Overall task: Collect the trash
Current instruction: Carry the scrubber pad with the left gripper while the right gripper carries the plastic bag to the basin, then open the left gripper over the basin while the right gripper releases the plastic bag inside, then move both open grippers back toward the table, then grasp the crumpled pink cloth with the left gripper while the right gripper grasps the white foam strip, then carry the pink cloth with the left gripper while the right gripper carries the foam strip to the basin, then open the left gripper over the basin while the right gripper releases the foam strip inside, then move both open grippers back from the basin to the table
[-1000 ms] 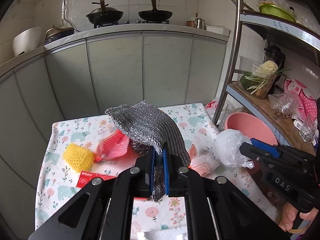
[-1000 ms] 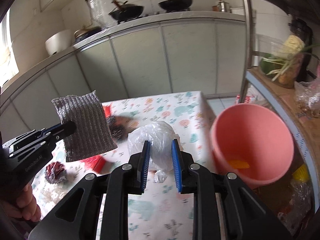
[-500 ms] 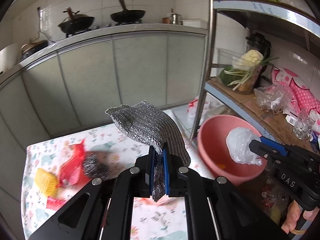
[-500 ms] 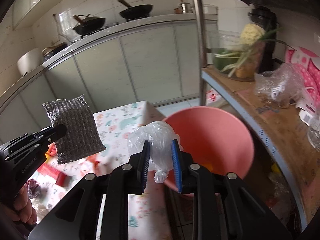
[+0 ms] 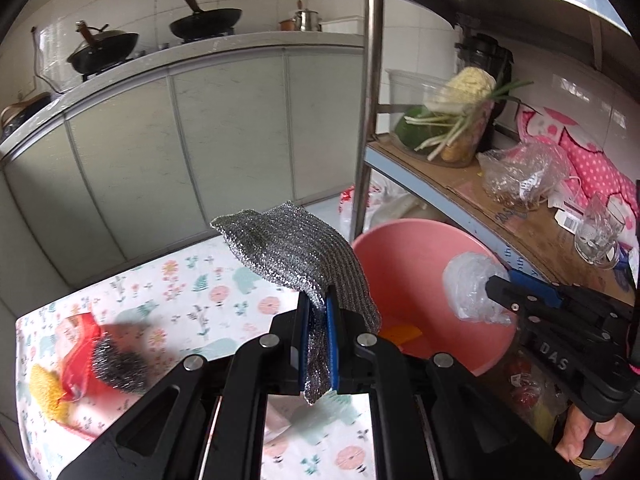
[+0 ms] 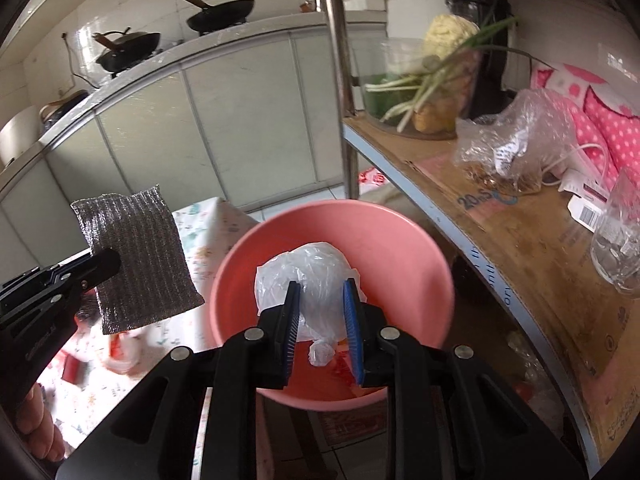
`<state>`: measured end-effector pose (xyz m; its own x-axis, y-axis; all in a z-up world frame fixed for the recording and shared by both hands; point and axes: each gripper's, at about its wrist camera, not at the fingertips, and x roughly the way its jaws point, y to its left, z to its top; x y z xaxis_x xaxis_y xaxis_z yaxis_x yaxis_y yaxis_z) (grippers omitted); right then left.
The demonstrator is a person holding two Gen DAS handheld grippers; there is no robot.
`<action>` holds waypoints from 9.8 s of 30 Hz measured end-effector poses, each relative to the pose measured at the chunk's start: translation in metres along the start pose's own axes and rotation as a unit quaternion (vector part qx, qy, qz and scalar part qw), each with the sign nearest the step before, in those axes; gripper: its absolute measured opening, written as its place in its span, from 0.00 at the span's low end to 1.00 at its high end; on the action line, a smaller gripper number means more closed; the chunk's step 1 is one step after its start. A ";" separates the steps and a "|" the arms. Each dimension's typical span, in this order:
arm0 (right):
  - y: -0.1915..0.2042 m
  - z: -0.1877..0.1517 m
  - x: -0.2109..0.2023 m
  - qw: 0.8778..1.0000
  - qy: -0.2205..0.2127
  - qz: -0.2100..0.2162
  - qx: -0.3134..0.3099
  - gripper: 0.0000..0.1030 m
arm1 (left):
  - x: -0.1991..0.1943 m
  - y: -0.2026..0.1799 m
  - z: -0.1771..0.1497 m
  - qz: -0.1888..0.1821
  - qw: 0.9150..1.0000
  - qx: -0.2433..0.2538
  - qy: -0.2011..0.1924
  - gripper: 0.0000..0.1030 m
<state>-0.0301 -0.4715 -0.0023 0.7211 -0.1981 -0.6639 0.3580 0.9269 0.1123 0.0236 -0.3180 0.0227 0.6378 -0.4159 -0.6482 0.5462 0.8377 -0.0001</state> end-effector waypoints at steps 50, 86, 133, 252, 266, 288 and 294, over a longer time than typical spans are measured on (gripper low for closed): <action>-0.032 -0.019 0.095 0.996 0.082 -0.035 0.014 0.22 | 0.108 -0.051 -0.012 -0.048 0.994 0.005 0.097 0.23; 0.033 -0.025 -0.012 0.997 0.026 0.069 -0.020 0.43 | -0.035 0.008 -0.031 0.005 1.000 -0.025 0.011 0.49; 0.182 -0.092 -0.041 0.951 0.096 0.245 -0.161 0.44 | -0.140 0.236 -0.211 0.108 0.981 -0.143 0.071 0.55; -0.027 -0.016 0.055 0.999 0.031 0.007 0.017 0.28 | 0.077 -0.041 -0.003 -0.093 0.995 -0.017 0.042 0.44; -0.030 -0.018 0.069 0.999 0.047 -0.002 0.018 0.29 | 0.088 -0.046 -0.005 -0.091 0.994 -0.019 0.057 0.49; -0.031 -0.016 0.040 1.000 0.024 0.003 0.016 0.43 | 0.046 -0.039 0.008 -0.112 0.993 -0.035 0.020 0.58; -0.027 -0.013 0.017 1.000 0.003 0.008 0.012 0.43 | 0.020 -0.030 0.012 -0.123 0.992 -0.040 -0.005 0.59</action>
<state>-0.0348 -0.4955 -0.0261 0.7236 -0.1812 -0.6659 0.3602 0.9223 0.1403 0.0271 -0.3556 0.0189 0.4965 -0.6146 -0.6130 0.6418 0.7354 -0.2175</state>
